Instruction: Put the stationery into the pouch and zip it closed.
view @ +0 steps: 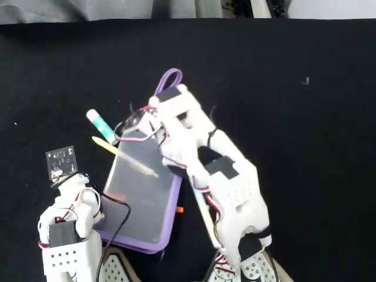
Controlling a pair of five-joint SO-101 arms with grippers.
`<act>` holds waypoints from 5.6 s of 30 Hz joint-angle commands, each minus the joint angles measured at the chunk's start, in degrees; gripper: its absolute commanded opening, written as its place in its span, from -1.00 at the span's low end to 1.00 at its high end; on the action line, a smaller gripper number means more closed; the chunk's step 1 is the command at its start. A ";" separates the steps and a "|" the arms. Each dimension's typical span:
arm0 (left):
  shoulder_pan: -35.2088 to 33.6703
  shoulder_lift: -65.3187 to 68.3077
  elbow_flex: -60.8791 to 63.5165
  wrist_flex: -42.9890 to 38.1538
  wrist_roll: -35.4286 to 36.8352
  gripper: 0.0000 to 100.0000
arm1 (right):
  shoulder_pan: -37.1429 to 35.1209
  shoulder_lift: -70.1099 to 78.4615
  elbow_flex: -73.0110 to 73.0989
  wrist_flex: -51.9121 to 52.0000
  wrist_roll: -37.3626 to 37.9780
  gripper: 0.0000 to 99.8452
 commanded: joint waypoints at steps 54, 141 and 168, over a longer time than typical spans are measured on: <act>-0.04 -0.18 1.10 0.26 0.18 -0.94 | -0.18 -12.53 -1.63 3.43 -17.32 -0.88; -0.40 -0.26 -11.47 -13.80 -0.26 -0.93 | 24.09 -45.14 46.37 -39.91 -34.37 -0.88; 27.47 55.38 -33.10 -68.31 -16.26 -0.59 | 39.21 -45.05 52.62 -57.67 -51.25 -0.88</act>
